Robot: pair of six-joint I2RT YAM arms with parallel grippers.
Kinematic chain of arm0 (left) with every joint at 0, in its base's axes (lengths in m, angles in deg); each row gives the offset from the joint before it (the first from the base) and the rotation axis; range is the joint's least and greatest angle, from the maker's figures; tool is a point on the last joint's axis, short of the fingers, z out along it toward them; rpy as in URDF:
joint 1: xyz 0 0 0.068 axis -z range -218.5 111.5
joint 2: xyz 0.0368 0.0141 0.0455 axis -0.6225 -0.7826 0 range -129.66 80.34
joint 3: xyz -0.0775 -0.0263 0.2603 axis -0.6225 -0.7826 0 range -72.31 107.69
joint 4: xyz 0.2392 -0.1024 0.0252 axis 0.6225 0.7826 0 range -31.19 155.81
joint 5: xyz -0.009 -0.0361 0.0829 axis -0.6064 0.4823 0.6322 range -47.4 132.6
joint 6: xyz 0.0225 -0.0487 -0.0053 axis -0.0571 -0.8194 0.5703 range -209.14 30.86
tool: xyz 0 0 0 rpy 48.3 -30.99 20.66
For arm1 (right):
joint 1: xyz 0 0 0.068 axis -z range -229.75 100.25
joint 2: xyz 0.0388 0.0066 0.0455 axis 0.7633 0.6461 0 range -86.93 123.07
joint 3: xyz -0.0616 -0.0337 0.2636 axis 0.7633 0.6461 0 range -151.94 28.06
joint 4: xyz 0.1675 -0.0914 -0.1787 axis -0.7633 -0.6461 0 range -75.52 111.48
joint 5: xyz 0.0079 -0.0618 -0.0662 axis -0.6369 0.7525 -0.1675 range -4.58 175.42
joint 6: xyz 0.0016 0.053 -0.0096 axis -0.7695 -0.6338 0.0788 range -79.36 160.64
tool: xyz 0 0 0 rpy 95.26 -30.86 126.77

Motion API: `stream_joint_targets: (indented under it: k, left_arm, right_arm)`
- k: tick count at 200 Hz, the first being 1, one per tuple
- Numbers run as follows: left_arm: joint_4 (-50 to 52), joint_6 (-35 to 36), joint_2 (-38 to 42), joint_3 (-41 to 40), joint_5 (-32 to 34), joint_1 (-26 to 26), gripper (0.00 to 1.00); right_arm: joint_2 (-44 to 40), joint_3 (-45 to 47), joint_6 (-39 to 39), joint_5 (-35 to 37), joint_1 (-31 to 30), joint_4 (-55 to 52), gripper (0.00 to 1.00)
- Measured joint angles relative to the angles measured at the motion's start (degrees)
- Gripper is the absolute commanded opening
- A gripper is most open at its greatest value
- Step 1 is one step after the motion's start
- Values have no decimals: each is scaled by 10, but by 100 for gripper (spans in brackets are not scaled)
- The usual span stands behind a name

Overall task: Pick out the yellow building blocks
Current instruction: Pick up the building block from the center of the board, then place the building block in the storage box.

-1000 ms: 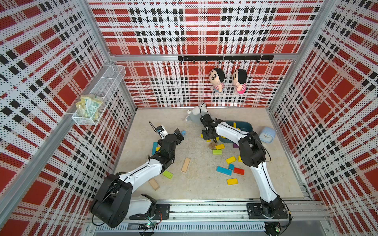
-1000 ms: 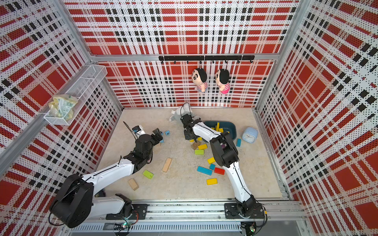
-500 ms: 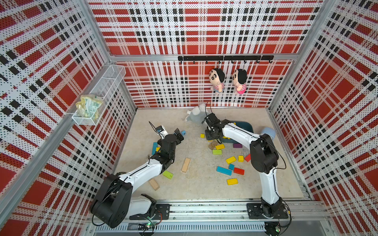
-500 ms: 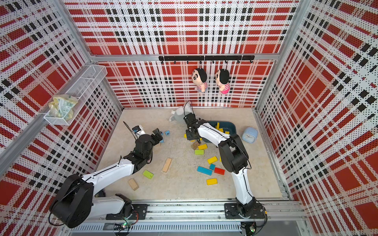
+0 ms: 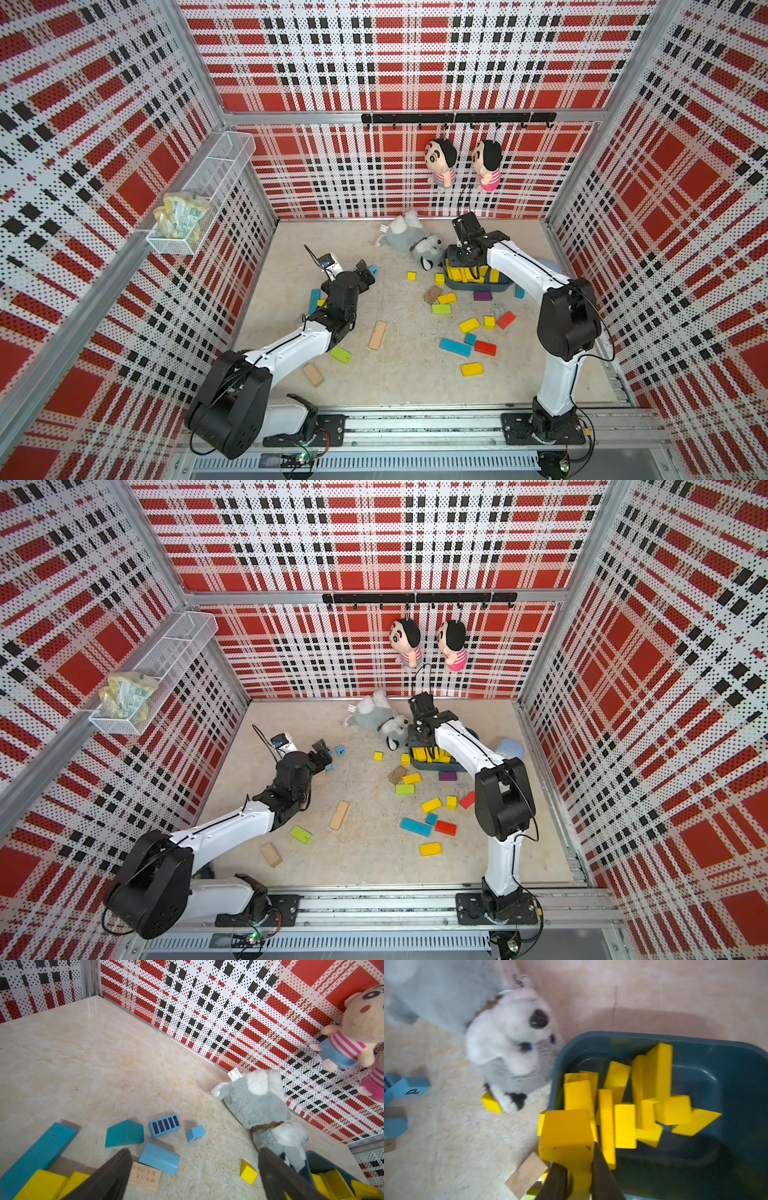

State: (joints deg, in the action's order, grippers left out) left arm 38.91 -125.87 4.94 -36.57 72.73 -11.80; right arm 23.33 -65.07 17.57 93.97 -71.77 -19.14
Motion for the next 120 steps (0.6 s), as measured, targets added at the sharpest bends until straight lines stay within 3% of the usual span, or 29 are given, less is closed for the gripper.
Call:
stream_joint_targets:
  k: [31,79,120]
  left_arm:
    - [-2,2,0,0,-2,0,97]
    - [-2,2,0,0,-3,0,97]
    - [-3,1,-3,0,-6,0,98]
  right_arm:
    - [13,-10,25,17,38,-15,3]
    - [77,-59,54,31,46,-24,4]
    - [118,-90,59,26,48,-24,12]
